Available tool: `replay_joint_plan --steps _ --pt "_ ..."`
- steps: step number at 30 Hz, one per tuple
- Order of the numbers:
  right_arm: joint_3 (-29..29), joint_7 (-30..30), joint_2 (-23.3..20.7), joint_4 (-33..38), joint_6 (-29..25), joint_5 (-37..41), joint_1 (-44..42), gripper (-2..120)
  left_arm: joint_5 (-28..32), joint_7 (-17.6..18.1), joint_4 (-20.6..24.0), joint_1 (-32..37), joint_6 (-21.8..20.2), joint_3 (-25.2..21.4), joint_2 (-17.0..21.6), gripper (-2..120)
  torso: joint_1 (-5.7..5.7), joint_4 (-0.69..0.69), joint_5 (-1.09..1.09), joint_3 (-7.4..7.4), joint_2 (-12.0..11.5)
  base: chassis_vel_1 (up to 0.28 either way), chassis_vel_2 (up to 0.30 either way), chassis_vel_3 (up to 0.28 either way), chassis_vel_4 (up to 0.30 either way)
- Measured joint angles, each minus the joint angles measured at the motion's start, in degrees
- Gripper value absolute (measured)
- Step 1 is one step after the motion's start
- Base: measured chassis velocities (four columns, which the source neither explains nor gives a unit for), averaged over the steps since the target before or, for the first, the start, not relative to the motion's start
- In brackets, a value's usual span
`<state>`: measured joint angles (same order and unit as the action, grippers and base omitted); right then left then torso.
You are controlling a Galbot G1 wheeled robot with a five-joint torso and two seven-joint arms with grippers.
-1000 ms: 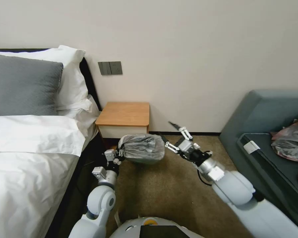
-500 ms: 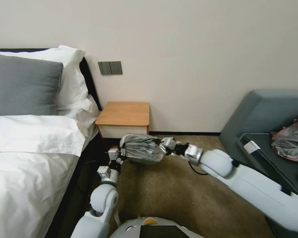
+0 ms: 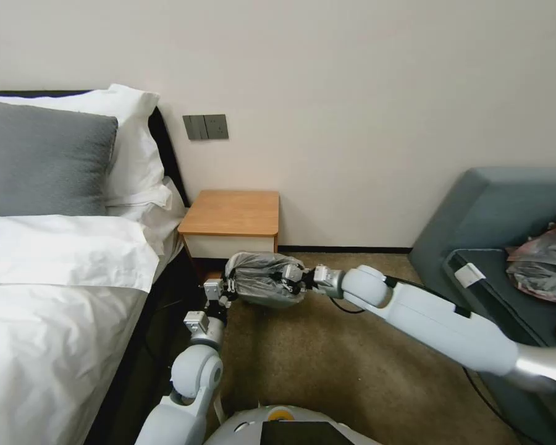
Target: Pick up the garbage bag from the table and place it over the trash can.
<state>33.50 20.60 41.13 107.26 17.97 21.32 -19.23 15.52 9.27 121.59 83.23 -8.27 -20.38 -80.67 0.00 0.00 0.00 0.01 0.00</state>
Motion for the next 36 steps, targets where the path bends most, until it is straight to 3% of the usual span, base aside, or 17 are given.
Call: replay_joint_plan --steps 6,14,27,36 --pt "7.4 0.5 3.8 -6.0 0.2 -1.2 7.0 0 -2.2 -0.4 0.0 0.6 0.6 0.9 -0.1 10 0.0 0.01 0.0 0.0 0.0 0.0 0.0 0.0 0.0" --pt "12.7 0.6 9.1 -13.6 -0.1 -2.5 10.1 0 -4.6 -0.7 -0.1 1.2 1.3 2.3 -0.5 10 0.0 0.0 0.0 0.0 0.0 0.0 0.0 0.0 0.0" --pt "13.1 0.7 15.2 -21.0 -1.6 -5.0 8.2 0 -5.9 -0.8 0.6 1.9 1.5 3.4 -1.5 10 0.0 0.01 -0.01 0.0 0.0 0.0 0.0 0.0 0.0" --pt "8.9 0.5 12.3 -16.0 -1.9 -4.9 5.0 0 -5.5 -0.4 0.1 1.4 1.5 2.7 -1.8 10 0.0 0.01 0.0 -0.01 0.0 0.0 0.0 0.0 0.0"
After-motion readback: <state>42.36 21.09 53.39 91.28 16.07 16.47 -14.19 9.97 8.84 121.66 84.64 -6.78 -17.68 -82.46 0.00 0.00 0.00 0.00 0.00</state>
